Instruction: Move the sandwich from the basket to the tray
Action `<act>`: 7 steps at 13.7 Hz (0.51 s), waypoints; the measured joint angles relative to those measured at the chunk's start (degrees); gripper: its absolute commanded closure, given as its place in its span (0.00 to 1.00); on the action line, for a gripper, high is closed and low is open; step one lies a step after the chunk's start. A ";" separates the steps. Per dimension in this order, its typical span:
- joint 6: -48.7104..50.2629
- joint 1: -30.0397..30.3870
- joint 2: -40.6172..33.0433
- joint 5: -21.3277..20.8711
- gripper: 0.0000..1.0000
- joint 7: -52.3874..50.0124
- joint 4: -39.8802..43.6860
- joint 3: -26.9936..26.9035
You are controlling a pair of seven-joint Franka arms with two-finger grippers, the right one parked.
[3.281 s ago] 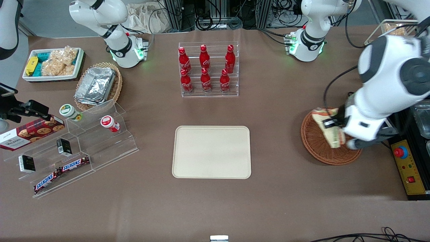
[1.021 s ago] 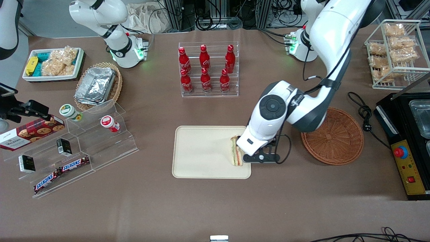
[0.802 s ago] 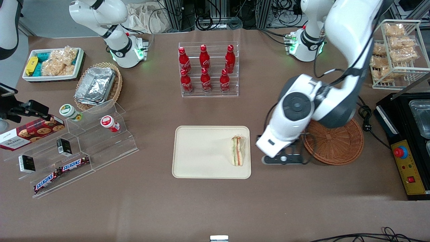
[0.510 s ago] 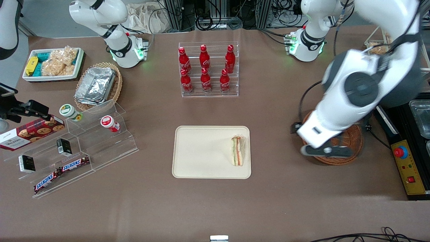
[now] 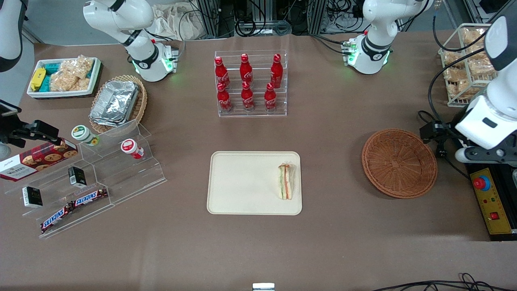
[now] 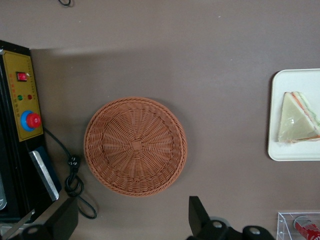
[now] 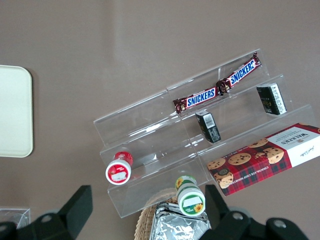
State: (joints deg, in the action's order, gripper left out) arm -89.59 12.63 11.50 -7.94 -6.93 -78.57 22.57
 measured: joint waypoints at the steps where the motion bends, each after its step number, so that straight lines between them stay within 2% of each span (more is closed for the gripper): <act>1: 0.48 0.07 -0.11 0.00 0.01 0.00 0.00 -0.06; 5: 2.95 0.29 -0.53 0.01 0.01 0.03 -0.01 -0.97; 7: 3.91 -4.30 -1.21 0.55 0.01 0.47 -0.01 -7.40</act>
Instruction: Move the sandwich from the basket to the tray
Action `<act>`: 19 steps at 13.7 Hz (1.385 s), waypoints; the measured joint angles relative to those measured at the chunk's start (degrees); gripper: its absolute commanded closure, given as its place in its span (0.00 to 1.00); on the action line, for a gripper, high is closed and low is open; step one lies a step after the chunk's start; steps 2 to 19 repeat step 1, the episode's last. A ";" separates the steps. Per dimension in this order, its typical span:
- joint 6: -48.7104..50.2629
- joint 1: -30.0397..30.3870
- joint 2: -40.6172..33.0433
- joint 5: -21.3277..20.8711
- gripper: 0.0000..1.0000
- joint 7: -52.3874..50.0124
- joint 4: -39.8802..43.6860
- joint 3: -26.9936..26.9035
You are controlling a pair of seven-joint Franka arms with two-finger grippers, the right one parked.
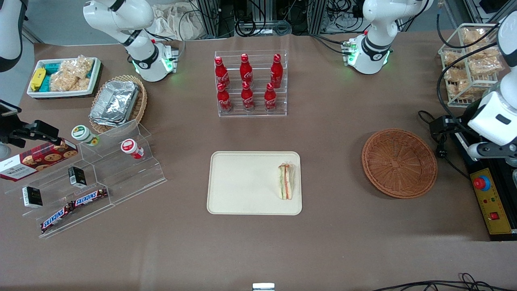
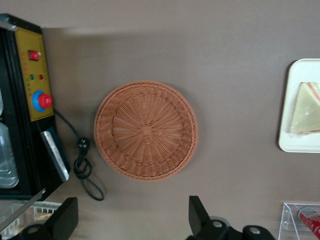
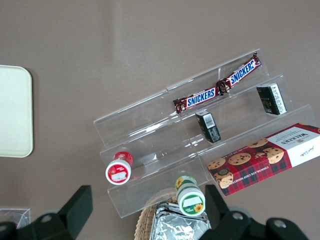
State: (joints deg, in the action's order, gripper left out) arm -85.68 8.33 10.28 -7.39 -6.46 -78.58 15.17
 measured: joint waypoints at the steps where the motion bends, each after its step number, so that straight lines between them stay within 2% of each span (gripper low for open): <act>1: 0.09 -3.58 -0.37 1.24 0.01 0.19 -0.01 -4.66; 19: 0.09 -3.58 -0.37 1.24 0.01 0.19 -0.01 -4.66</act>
